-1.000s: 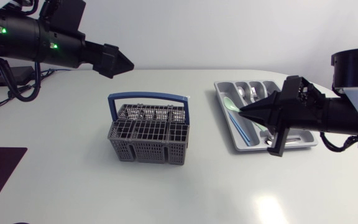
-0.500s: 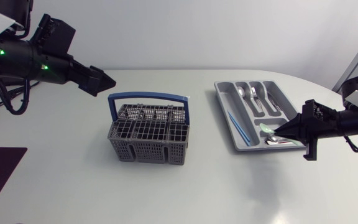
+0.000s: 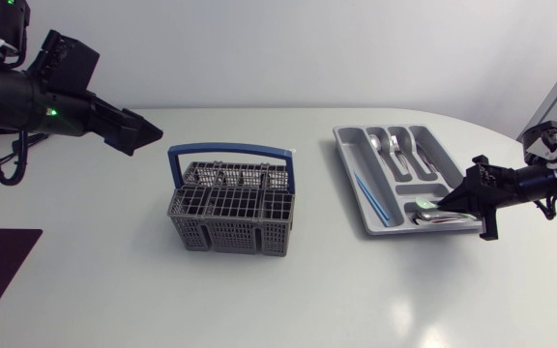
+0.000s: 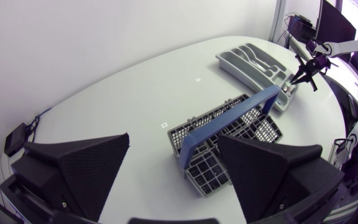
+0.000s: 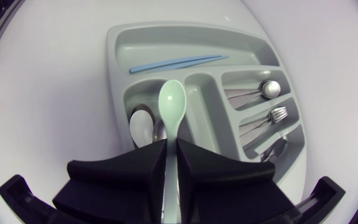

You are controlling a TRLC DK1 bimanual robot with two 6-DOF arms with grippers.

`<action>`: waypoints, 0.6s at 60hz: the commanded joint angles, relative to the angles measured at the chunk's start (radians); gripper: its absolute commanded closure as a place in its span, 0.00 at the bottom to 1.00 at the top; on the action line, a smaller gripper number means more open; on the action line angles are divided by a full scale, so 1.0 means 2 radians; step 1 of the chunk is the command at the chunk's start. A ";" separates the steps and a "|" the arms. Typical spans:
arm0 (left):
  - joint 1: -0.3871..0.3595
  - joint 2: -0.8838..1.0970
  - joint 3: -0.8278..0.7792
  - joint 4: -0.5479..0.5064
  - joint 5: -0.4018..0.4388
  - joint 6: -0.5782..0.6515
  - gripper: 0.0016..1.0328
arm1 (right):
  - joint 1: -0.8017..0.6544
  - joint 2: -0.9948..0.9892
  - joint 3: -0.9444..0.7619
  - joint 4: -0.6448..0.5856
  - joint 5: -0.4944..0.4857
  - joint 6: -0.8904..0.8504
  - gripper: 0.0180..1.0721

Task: Unload the cutlery basket into the drawer organizer.

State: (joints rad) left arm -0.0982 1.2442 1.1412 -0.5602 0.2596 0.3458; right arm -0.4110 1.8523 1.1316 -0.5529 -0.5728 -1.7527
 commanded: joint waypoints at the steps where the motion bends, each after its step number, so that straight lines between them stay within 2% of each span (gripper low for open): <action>1: 0.011 -0.008 -0.015 -0.001 0.001 0.016 0.04 | 0.008 0.010 -0.009 0.008 0.014 -0.033 0.94; 9: 0.011 -0.011 -0.021 -0.001 0.001 0.018 0.04 | 0.020 0.010 -0.033 0.057 0.042 -0.038 0.93; 12: 0.011 -0.012 -0.024 -0.001 0.001 0.019 0.04 | 0.022 0.010 -0.040 0.070 0.049 -0.039 0.80; 16: 0.012 -0.013 -0.026 -0.001 0.001 0.020 0.04 | 0.023 0.007 -0.051 0.091 0.055 -0.038 0.53; 18: 0.012 -0.014 -0.028 -0.001 0.001 0.020 0.04 | 0.024 0.007 -0.054 0.099 0.061 -0.036 0.45; 24: 0.015 -0.017 -0.034 -0.001 0.001 0.027 0.04 | 0.026 -0.013 -0.059 0.099 0.065 -0.018 0.38; 31: 0.025 -0.018 -0.044 -0.001 0.001 0.034 0.04 | 0.040 -0.082 -0.086 0.095 0.053 0.017 0.29; 36: 0.030 -0.022 -0.049 -0.001 0.001 0.040 0.04 | 0.066 -0.138 -0.111 0.086 0.043 0.044 0.28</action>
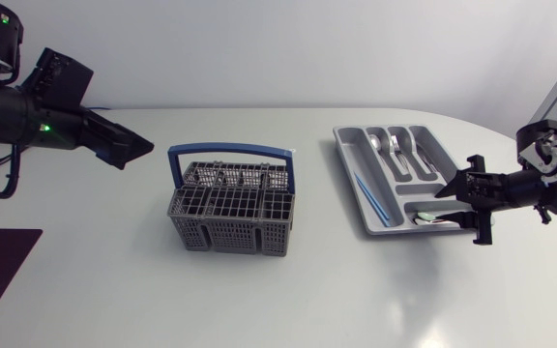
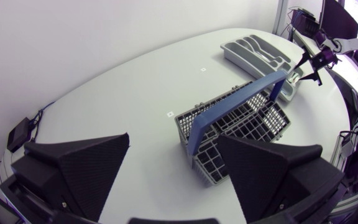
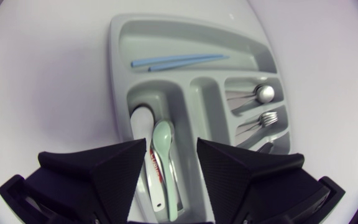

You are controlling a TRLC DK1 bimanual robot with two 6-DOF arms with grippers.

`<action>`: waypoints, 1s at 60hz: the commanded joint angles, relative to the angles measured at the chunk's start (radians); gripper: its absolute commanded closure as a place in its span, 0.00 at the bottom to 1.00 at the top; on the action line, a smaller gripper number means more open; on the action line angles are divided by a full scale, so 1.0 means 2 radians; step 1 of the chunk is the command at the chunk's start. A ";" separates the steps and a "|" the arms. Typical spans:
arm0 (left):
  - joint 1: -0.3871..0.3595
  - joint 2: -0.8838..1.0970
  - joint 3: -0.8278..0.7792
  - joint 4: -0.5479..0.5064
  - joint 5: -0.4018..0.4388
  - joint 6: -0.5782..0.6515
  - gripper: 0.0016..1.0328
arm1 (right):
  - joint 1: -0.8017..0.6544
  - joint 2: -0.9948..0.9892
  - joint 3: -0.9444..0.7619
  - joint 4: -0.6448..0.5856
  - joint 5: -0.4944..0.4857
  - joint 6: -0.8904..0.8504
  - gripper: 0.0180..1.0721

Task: Unload the cutlery basket into the drawer organizer.

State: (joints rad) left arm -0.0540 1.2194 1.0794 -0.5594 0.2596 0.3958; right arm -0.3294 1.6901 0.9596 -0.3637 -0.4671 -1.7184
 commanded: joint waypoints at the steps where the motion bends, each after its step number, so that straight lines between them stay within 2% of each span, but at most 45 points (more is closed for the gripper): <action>1: 0.009 -0.009 -0.020 -0.001 0.001 0.015 0.04 | 0.030 -0.065 -0.030 -0.011 -0.011 0.030 0.28; 9: 0.015 -0.015 -0.033 0.001 0.003 0.022 0.04 | 0.093 -0.139 -0.059 -0.021 -0.026 0.100 0.28; 18: 0.029 -0.013 -0.063 0.012 0.005 0.035 0.05 | 0.181 -0.179 -0.076 -0.012 -0.026 0.205 0.29; 26: 0.037 -0.008 -0.086 0.022 0.011 0.044 0.06 | 0.254 -0.190 -0.083 0.016 -0.026 0.278 0.46; 35: 0.043 0.005 -0.110 0.043 0.011 0.048 0.06 | 0.336 -0.176 -0.096 0.073 -0.008 0.348 0.58; 48: 0.025 0.048 -0.131 0.067 0.011 0.045 0.06 | 0.395 -0.094 -0.080 0.138 0.032 0.396 0.57; 60: -0.002 0.065 -0.133 0.077 0.011 0.036 0.06 | 0.397 -0.043 -0.048 0.157 0.043 0.414 0.58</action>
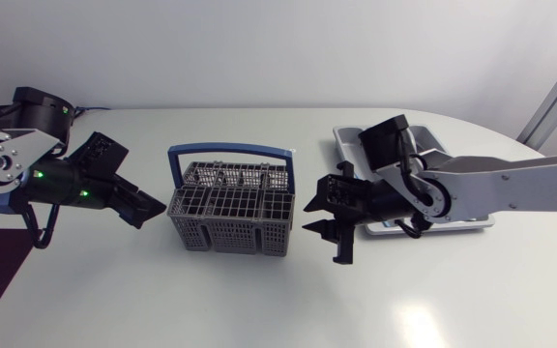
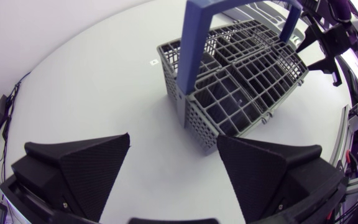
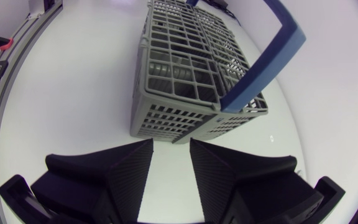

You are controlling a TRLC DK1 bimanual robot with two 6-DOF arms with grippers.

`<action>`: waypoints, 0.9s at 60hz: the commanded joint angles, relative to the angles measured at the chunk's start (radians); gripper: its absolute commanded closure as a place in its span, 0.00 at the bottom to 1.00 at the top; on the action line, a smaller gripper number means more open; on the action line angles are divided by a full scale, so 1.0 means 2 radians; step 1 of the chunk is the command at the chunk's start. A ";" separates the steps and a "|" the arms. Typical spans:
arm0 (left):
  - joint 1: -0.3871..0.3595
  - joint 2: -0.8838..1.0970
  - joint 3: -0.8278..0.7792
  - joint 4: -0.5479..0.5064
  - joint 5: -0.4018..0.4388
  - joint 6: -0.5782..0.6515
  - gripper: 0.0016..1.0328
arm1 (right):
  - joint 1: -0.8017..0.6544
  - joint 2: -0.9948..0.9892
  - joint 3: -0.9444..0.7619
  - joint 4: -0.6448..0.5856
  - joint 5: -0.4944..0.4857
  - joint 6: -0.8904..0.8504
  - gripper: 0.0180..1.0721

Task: Unload the cutlery basket into the drawer organizer.

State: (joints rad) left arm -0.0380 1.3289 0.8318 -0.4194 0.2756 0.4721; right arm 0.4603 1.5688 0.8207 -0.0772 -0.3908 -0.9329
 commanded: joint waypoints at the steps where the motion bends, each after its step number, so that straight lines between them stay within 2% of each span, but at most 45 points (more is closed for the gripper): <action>1: -0.012 0.011 -0.009 0.007 0.003 -0.002 0.06 | 0.002 0.021 0.023 0.014 0.006 0.022 0.57; 29: -0.049 0.028 0.004 0.018 0.003 -0.022 0.05 | 0.003 0.071 0.085 0.023 0.015 0.048 0.57; 54: -0.051 0.035 0.021 0.019 0.003 -0.023 0.05 | 0.011 0.082 0.088 0.028 0.028 0.051 0.57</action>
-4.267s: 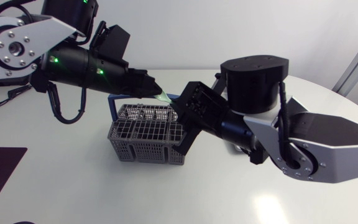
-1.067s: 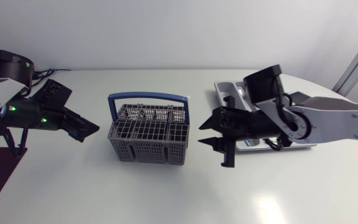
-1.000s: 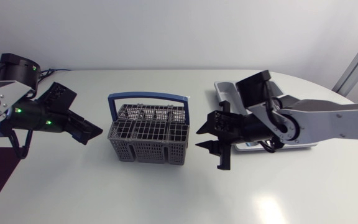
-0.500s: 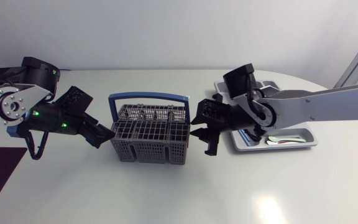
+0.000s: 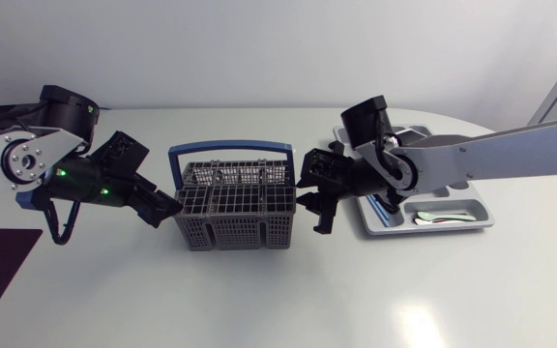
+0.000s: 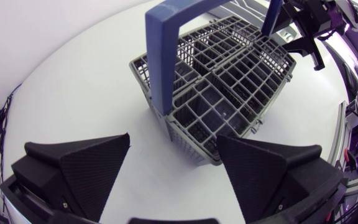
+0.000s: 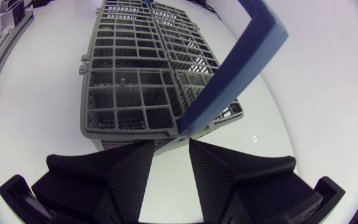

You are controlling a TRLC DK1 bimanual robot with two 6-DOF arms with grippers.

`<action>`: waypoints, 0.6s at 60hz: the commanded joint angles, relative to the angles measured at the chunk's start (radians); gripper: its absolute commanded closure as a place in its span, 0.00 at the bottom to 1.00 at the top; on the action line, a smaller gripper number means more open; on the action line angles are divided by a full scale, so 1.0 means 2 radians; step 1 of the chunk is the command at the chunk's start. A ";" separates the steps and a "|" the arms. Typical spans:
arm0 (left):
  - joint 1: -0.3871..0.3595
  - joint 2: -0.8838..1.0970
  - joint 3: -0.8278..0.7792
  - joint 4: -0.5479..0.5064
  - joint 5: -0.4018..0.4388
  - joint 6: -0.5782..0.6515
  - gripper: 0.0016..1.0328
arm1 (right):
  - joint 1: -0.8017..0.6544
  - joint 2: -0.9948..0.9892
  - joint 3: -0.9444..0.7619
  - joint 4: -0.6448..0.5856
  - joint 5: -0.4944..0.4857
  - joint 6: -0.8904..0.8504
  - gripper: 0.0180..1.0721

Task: Unload the cutlery basket into the drawer organizer.

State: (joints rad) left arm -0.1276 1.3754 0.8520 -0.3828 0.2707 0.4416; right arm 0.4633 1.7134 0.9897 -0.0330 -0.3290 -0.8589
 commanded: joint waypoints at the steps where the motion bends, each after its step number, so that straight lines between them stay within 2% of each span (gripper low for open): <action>1: -0.004 0.012 0.011 0.000 0.005 -0.007 0.05 | 0.010 0.009 0.003 0.006 -0.003 0.014 0.57; 11: 0.032 -0.003 0.016 -0.004 0.005 0.001 0.05 | 0.008 -0.010 -0.012 0.005 0.009 0.013 0.52; 16: 0.063 -0.017 0.014 -0.013 0.015 0.013 0.05 | -0.002 -0.040 -0.032 0.004 0.013 0.012 0.39; 21: 0.088 -0.033 0.010 -0.021 0.027 0.021 0.05 | -0.011 -0.071 -0.049 0.004 0.014 0.013 0.36; 25: 0.105 -0.053 0.002 -0.020 0.035 0.022 0.05 | -0.018 -0.097 -0.065 0.003 0.016 0.015 0.29; 31: 0.113 -0.079 -0.010 -0.020 0.037 0.024 0.05 | -0.030 -0.133 -0.088 0.003 0.028 0.023 0.18; 36: 0.117 -0.097 -0.016 -0.020 0.041 0.023 0.05 | -0.042 -0.166 -0.109 0.002 0.032 0.026 0.04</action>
State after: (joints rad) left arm 0.0948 1.2236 0.8539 -0.4171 0.3370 0.4725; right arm 0.3992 1.4380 0.8299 -0.0261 -0.2810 -0.8364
